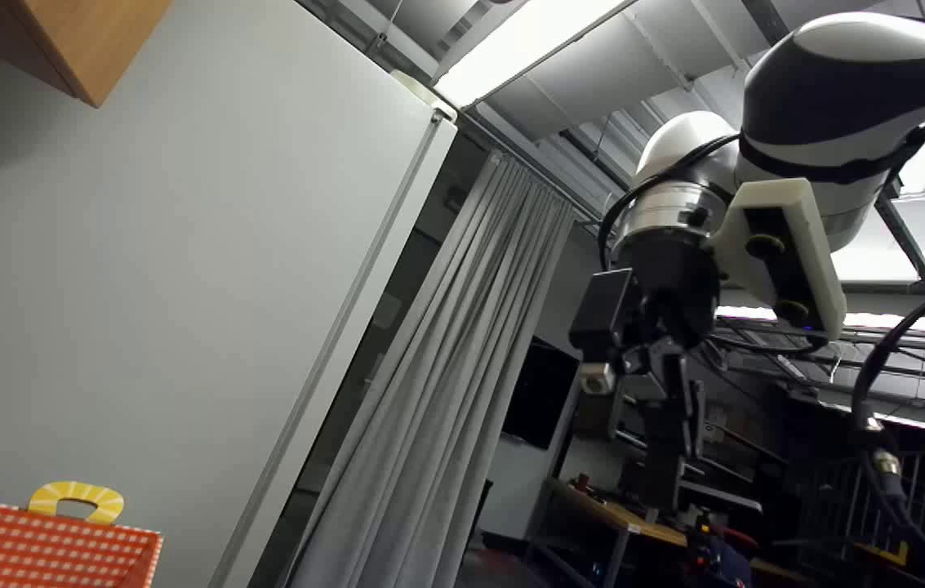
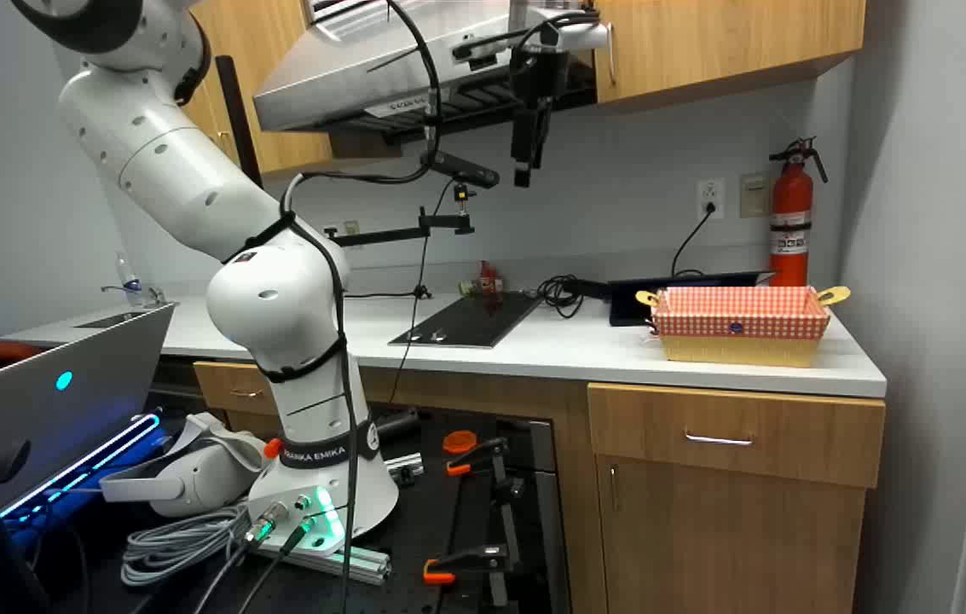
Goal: Open the drawer on the far right
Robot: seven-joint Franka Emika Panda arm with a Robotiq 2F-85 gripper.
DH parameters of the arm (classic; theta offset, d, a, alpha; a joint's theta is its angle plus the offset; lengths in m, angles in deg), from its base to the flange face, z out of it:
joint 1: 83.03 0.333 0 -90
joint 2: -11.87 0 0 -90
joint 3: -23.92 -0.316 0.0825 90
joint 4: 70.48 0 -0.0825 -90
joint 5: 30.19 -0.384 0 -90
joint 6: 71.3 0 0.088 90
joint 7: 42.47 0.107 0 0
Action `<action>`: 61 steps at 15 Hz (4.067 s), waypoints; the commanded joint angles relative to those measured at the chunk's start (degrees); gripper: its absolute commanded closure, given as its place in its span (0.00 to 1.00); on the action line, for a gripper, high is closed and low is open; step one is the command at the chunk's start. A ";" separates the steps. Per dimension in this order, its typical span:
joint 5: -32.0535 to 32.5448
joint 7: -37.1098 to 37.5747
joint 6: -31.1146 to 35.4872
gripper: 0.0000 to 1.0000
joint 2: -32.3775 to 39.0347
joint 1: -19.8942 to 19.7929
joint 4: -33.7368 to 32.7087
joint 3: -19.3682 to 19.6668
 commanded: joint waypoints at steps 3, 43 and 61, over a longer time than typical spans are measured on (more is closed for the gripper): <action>-0.52 -0.60 -0.42 0.00 0.08 -1.56 -0.20 -1.11; 2.94 -18.91 25.12 0.00 43.49 -5.15 -11.70 5.72; 4.86 -21.82 42.56 0.00 51.15 -4.12 -7.92 3.38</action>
